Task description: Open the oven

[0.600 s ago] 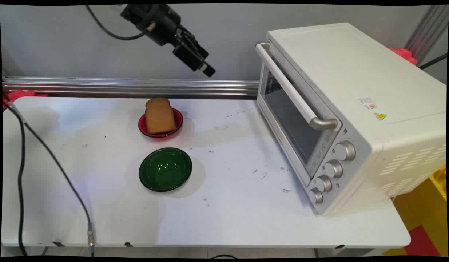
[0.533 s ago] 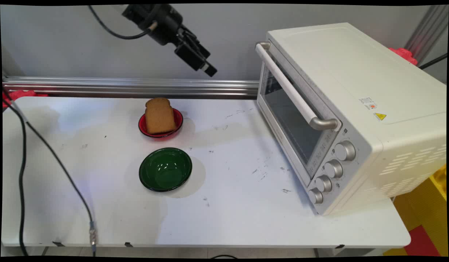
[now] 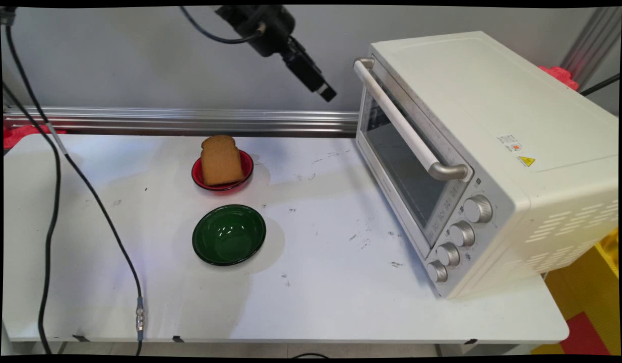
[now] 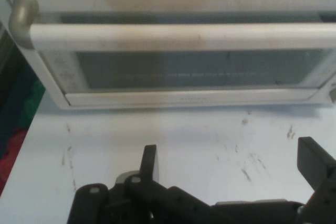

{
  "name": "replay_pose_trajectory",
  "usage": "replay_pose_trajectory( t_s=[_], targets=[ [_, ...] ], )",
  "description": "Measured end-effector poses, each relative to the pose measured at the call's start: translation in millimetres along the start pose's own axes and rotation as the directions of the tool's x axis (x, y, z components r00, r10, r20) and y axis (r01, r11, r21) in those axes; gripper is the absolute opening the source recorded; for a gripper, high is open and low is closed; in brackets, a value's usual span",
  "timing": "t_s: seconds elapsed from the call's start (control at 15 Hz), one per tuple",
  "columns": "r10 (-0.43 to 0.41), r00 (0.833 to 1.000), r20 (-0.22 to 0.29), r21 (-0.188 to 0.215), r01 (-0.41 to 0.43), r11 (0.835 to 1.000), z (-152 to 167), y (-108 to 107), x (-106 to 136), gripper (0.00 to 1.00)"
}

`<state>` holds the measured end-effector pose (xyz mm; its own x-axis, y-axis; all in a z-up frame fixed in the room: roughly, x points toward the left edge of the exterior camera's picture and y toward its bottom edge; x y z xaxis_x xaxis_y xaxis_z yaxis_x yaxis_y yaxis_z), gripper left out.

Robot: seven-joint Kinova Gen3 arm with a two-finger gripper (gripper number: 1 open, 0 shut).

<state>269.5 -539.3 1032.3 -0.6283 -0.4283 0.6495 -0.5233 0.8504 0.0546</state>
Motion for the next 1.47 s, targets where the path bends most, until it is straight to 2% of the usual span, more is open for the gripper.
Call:
replay_pose_trajectory(
  t_s=[0.47,0.87,0.93,1.47],
  targets=[
    [-0.010,1.000,0.001,0.005,0.010,1.000,24.2,8.5,45.5,1.00],
    [-0.003,1.000,-0.004,0.007,0.003,1.000,37.9,12.4,68.3,1.00],
    [-0.004,1.000,-0.005,0.006,0.004,1.000,39.3,12.8,70.6,0.00],
    [-0.014,1.000,0.003,-0.004,0.014,1.000,48.2,14.2,77.1,0.00]
  ],
)
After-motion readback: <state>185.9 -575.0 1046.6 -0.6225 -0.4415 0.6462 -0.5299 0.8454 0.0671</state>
